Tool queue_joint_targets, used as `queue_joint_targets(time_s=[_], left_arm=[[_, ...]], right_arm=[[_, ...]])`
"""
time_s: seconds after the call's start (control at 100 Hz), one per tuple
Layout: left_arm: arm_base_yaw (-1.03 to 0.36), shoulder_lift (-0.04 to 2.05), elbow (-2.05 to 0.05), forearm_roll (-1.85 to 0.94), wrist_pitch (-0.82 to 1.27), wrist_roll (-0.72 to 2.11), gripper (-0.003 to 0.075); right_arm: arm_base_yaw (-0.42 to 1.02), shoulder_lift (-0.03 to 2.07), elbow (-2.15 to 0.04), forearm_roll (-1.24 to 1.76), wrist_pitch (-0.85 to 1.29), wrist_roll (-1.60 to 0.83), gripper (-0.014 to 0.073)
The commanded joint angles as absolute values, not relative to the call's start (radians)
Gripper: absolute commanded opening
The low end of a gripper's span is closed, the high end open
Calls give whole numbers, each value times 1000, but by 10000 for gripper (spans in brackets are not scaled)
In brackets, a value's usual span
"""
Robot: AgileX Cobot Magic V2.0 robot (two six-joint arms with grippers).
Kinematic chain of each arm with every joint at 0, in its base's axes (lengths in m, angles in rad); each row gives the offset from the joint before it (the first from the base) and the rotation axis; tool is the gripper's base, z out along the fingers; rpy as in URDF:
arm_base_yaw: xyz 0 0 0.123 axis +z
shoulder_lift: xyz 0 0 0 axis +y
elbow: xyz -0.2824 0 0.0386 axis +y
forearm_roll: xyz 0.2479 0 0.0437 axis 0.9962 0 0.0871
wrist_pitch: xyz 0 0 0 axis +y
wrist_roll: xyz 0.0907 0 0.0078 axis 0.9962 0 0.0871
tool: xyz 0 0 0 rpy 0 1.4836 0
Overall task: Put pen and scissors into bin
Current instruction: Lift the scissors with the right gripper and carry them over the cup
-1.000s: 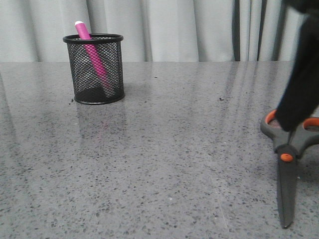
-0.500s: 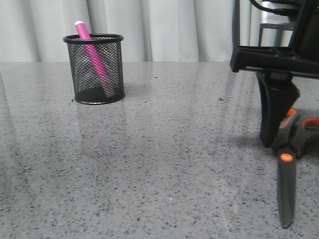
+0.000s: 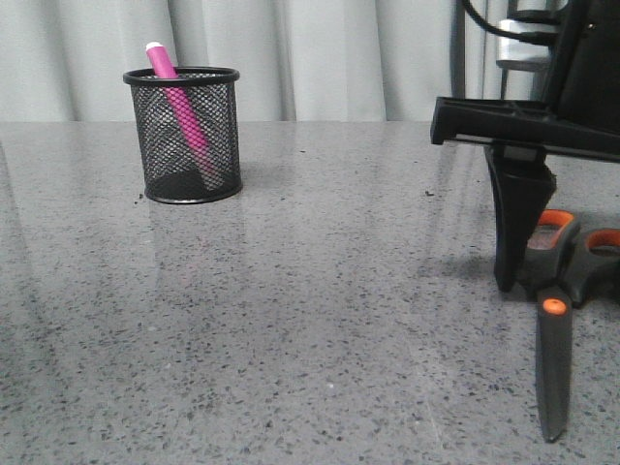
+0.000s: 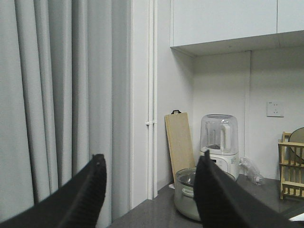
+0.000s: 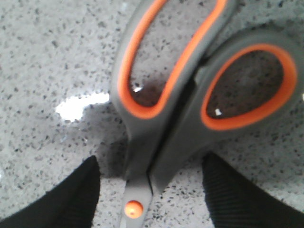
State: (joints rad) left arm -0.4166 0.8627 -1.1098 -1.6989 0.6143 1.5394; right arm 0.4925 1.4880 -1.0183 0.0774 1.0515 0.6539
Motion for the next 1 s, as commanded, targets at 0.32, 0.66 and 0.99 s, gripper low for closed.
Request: queue_joint_targets(time_s=[0.32, 0.66, 0.99], left_arm=[[-425, 856, -1132, -1743, 651, 1531, 374], [-425, 776, -1132, -1733, 644, 1531, 366], [-425, 711, -1132, -1708, 584, 1531, 366]], right_arm=[[493, 1623, -1023, 80, 873, 612, -73], [528, 1484, -1404, -33, 709, 465, -70], [656, 1573, -1718, -36, 281, 203, -70]])
